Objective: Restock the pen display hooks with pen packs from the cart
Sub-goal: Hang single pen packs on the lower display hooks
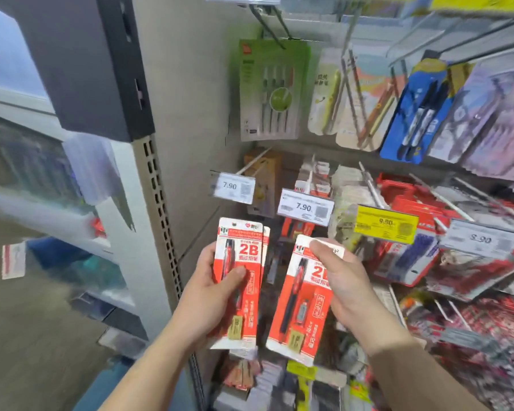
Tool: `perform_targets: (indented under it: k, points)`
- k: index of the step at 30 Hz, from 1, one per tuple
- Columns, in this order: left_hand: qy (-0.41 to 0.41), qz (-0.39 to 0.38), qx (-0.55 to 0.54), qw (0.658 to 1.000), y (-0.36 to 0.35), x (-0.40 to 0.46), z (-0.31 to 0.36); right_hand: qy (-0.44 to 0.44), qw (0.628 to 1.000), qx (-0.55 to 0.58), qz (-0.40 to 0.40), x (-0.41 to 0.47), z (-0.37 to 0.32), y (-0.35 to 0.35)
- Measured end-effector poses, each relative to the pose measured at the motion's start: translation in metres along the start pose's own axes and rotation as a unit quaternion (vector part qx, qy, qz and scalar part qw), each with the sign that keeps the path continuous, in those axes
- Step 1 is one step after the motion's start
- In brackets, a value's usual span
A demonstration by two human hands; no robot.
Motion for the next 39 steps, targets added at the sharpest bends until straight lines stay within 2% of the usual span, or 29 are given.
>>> perform_targets:
  k: [8, 13, 19, 25, 33, 39]
  points:
    - [0.013, -0.002, -0.033, 0.999, 0.004, 0.019, 0.013, 0.125, 0.987, -0.101, 0.018, 0.017, -0.032, -0.02]
    - [0.026, -0.001, -0.047, 0.999, 0.002, 0.021, 0.021, 0.156, 0.979, -0.115, 0.059, 0.028, -0.046, -0.022]
    - [0.025, 0.01, -0.009, 1.0, 0.001, 0.029, 0.021, 0.201, 0.969, -0.13, 0.054, 0.031, -0.051, -0.018]
    - [0.03, 0.015, -0.035, 0.999, -0.01, 0.03, 0.017, 0.17, 0.978, -0.121, 0.027, 0.044, -0.051, -0.016]
    - [0.041, 0.009, -0.026, 0.999, -0.02, 0.029, 0.013, 0.096, 0.991, -0.054, -0.076, 0.049, -0.04, -0.024]
    - [0.038, 0.021, -0.019, 0.999, -0.015, 0.028, 0.014, 0.089, 0.994, -0.051, -0.034, 0.054, -0.038, -0.019]
Point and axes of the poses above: each hand's wrist, its own x-axis towards the middle knuckle, its own y-axis out of the back of the hand, z = x × y, the point moved 9 cm from there along x, towards the middle knuckle, and after that the axes turned 15 degrees about -x, right-handed, at the moved point
